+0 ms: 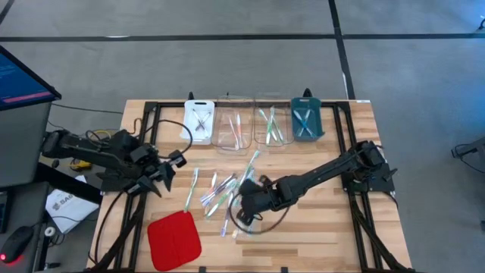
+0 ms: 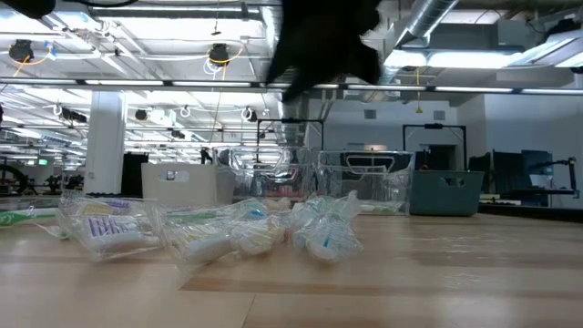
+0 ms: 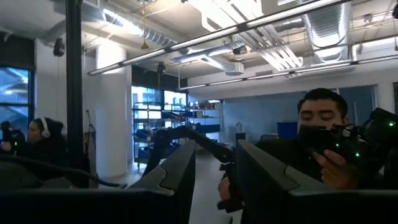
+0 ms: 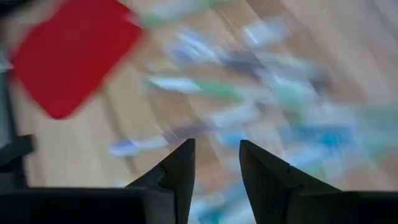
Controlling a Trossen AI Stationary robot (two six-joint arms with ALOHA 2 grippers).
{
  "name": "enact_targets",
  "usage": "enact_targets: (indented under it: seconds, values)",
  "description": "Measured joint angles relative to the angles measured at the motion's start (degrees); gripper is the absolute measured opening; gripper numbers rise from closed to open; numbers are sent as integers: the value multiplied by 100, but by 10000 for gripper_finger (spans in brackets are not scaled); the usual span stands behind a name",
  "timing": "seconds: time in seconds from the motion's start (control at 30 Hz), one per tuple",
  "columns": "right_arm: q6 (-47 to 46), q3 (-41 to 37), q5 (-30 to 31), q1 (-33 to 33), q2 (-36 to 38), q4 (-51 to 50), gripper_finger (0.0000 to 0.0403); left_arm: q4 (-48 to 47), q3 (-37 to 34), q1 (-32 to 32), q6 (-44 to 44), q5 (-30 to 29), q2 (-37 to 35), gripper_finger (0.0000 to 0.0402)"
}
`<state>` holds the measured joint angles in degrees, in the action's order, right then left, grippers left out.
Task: Pick & Place Toothbrushes
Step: Put the green toothbrush into the right transparent bin
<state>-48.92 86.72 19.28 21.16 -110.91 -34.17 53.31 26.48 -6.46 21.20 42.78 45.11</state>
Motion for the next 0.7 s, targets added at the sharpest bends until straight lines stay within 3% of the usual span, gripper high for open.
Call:
enact_targets:
  seconds: [0.17,0.33,0.53,0.7]
  values:
    - [-1185,-2,11,-90,0,-1300,120,1,0,0,179,-26,205,108]
    - [-970,-2,29,-118,0,-886,120,-12,0,0,220,-24,266,108]
    - [263,15,15,-35,-101,477,120,10,0,-188,222,-15,264,108]
    - [-860,17,-214,-71,-241,-662,120,74,2,-403,220,1,169,108]
